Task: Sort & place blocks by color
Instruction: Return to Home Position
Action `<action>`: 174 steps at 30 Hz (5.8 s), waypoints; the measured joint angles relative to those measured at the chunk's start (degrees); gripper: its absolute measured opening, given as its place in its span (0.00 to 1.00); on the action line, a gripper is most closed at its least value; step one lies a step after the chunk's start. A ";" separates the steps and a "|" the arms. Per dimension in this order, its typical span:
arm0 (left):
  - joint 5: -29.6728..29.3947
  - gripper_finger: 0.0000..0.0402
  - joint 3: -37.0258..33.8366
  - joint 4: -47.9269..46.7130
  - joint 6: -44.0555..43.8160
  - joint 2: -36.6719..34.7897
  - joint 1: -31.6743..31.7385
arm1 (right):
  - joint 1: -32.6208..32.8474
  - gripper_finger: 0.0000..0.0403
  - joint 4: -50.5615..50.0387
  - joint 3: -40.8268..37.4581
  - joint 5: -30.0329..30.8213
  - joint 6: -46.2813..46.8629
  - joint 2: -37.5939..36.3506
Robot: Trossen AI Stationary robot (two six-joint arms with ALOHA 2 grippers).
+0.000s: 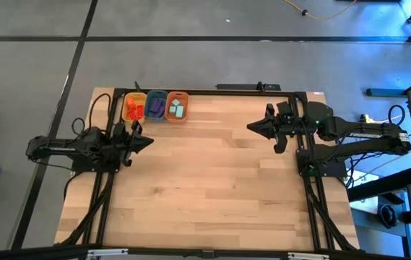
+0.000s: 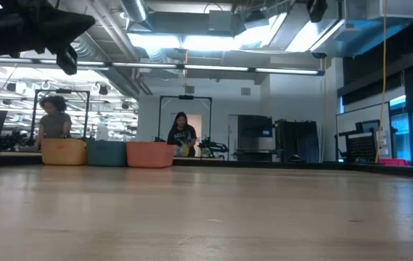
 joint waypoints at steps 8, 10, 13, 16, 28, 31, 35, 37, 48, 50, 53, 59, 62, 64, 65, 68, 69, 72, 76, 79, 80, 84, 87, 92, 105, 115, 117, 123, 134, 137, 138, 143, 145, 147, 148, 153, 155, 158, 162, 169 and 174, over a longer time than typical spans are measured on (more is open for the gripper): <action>4.80 0.00 0.00 -18.05 -0.86 -3.96 -0.14 | -0.02 0.00 -1.94 0.00 0.00 0.01 0.00; 5.56 0.00 0.00 -18.35 -0.62 -3.96 -0.14 | 0.00 0.00 -2.50 0.00 0.00 0.22 0.00; 5.57 0.00 0.00 -19.64 0.26 -3.96 -0.14 | -0.01 0.00 -3.27 0.00 0.00 1.45 0.00; 5.32 0.00 0.02 -21.03 1.02 -3.88 -0.17 | -0.02 0.00 -3.20 0.00 -0.06 0.96 0.00; 3.54 0.00 0.02 -21.39 1.08 -3.43 -0.16 | 0.01 0.00 -9.50 -0.02 -3.43 -7.30 -4.22; 3.52 0.00 0.02 -21.41 1.07 -3.43 -0.14 | 0.00 0.00 -15.96 -0.04 -3.39 -9.95 -8.88; 3.52 0.00 0.02 -21.43 1.08 -3.43 -0.14 | -0.02 0.00 -19.91 -0.69 -3.45 -12.14 -16.28; 3.52 0.00 0.02 -21.44 1.08 -3.43 -0.14 | -0.02 0.00 -19.59 -2.15 -3.54 -12.53 -20.17; 3.52 0.00 0.02 -21.48 1.08 -3.43 -0.14 | 0.00 0.00 -19.74 -11.71 0.57 -14.05 -41.47; 3.52 0.00 0.02 -21.48 1.08 -3.43 -0.14 | 0.00 0.00 -19.59 -12.87 5.26 -14.84 -44.09; 3.52 0.00 0.02 -21.50 1.08 -3.43 -0.14 | -0.02 0.00 -19.80 -15.29 10.33 -14.46 -47.07; 3.54 0.00 0.02 -21.50 1.08 -3.41 -0.14 | -0.02 0.00 -16.72 -22.89 11.40 -10.17 -47.04; 3.52 0.00 0.02 -21.49 1.08 -3.41 -0.14 | -0.02 0.00 -13.35 -27.58 10.65 -8.99 -47.49; 3.52 0.00 0.02 -21.48 1.07 -3.41 -0.14 | -0.02 0.00 -9.55 -30.59 10.82 -8.94 -47.78; 3.52 0.00 0.02 -21.48 1.08 -3.41 -0.14 | -0.02 0.00 -7.94 -32.03 11.32 -8.94 -47.76; 3.54 0.00 0.02 -21.45 1.08 -3.41 -0.14 | 0.00 0.00 -4.43 -35.84 13.32 -8.07 -47.76; 3.53 0.00 0.02 -21.43 1.06 -3.41 -0.14 | 0.00 0.00 -3.79 -36.72 13.62 -7.59 -47.74; 3.53 0.00 0.02 -21.43 1.07 -3.41 -0.14 | -0.01 0.00 -2.53 -38.90 13.66 -7.28 -47.74; 3.54 0.00 0.02 -21.41 1.06 -3.41 -0.14 | -0.02 0.00 -1.34 -40.81 13.66 -7.65 -47.76; 3.54 0.00 0.02 -21.39 1.06 -3.41 -0.14 | -0.02 0.00 1.06 -43.55 13.66 -7.68 -47.74; 3.53 0.00 0.02 -21.38 1.06 -3.42 -0.14 | 0.00 0.00 1.96 -44.41 13.70 -7.55 -47.75; 3.52 0.00 0.02 -21.37 1.06 -3.41 -0.16 | 0.02 0.00 0.98 -44.35 15.05 -9.36 -47.72; 3.54 0.00 0.02 -21.37 1.06 -3.41 -0.16 | 0.00 0.00 0.49 -44.35 17.17 -12.55 -47.75; 3.54 0.00 0.02 -21.35 1.06 -3.41 -0.15 | -0.02 0.01 -0.40 -44.35 19.21 -13.50 -47.50; 3.54 0.00 0.02 -21.32 1.06 -3.41 -0.16 | -0.01 0.05 -0.45 -44.35 18.70 -13.73 -47.50; 3.54 0.00 0.02 -21.30 1.06 -3.41 -0.16 | 1.03 0.05 -2.85 -44.35 5.68 -13.73 -47.80; 3.54 0.00 0.02 -21.30 1.06 -3.41 -0.16 | 1.03 0.05 -2.81 -44.35 5.88 -13.74 -47.80; 3.54 0.00 0.02 -21.30 1.06 -3.41 -0.14 | 1.03 0.05 -2.69 -44.35 5.99 -13.72 -47.71; 3.54 0.00 0.02 -21.30 1.06 -3.41 -0.16 | 1.03 0.05 -2.63 -44.35 6.01 -13.72 -47.63; 3.54 0.00 0.02 -21.30 1.06 -3.41 -0.15 | 1.03 0.05 -2.63 -44.35 6.03 -13.72 -47.63; 3.54 0.00 0.02 -21.30 1.06 -3.41 -0.16 | 1.03 0.05 -2.63 -44.35 6.03 -13.72 -47.63; 3.54 0.00 0.02 -21.30 1.06 -3.41 -0.16 | 1.03 0.05 -2.63 -44.35 6.03 -13.72 -47.63; 3.54 0.00 0.02 -21.30 1.06 -3.41 -0.15 | 1.03 0.05 -2.63 -44.35 6.05 -13.72 -47.63; 3.54 0.00 0.02 -21.30 1.06 -3.41 -0.14 | 1.03 0.05 -2.62 -44.35 6.04 -13.72 -47.63; 3.54 0.00 0.02 -21.30 1.06 -3.41 -0.16 | 1.03 0.05 -2.61 -44.35 6.05 -13.72 -47.63; 3.54 0.00 0.02 -21.30 1.06 -3.41 -0.15 | 1.03 0.05 -2.61 -44.35 6.05 -13.72 -47.60; 3.54 0.00 0.02 -21.30 1.06 -3.41 -0.16 | 1.03 0.05 -2.61 -44.35 6.05 -13.72 -47.60; 3.54 0.00 0.02 -21.30 1.06 -3.41 -0.14 | 1.03 0.05 -2.61 -44.35 6.05 -13.72 -47.60; 3.54 0.00 0.02 -21.30 1.06 -3.41 -0.16 | 1.03 0.05 -2.61 -44.35 6.07 -13.72 -47.60; 3.54 0.00 0.02 -21.30 1.06 -3.41 -0.15 | 1.03 0.05 -2.61 -44.35 6.08 -13.72 -47.60; 3.54 0.00 0.02 -21.30 1.06 -3.41 -0.16 | 1.03 0.05 -2.61 -44.35 6.08 -13.72 -47.58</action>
